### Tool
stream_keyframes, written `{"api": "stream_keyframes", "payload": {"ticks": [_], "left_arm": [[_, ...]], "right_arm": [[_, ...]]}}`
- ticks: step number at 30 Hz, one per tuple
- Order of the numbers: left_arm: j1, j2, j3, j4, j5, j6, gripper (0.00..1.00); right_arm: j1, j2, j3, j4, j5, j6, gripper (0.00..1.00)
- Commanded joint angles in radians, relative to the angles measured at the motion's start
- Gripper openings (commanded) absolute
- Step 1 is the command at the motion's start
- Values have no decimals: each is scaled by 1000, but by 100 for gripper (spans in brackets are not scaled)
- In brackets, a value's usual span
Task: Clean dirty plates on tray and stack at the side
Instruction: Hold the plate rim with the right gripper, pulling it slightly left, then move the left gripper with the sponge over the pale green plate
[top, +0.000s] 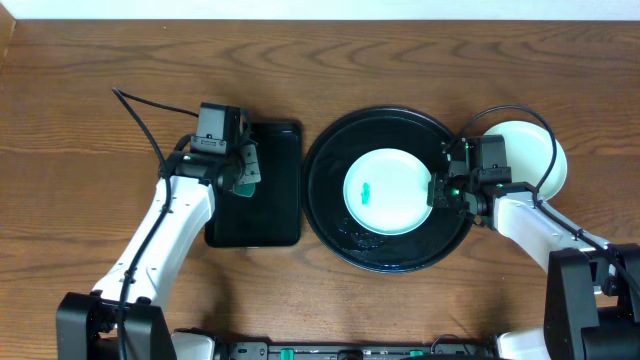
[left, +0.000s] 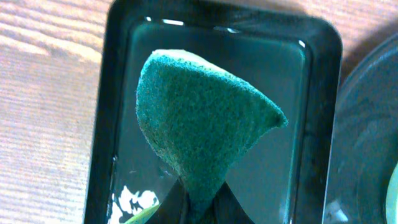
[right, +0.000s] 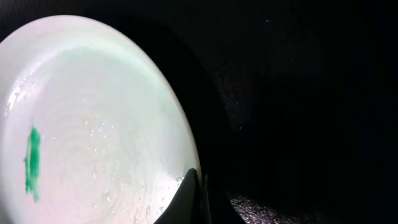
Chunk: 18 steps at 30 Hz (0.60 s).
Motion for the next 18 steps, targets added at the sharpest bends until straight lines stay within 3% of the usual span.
{"api": "stream_keyframes", "payload": {"ticks": [1,3,12,18], "left_arm": [[-9,2,43,-18,-10,-5,7],[-9,2,58,-18,-9,-5,7],[-102,2,82,9,-9,-5,8],[-141,3,179,-84,-9,-63,7]], "right_arm": [[9,11,-9,-3,-26,98,1],[9,11,-9,-11,-26,155,1],[9,11,-9,-22,-26,159,1],[9,10,-9,-18,-52,159,1]]}}
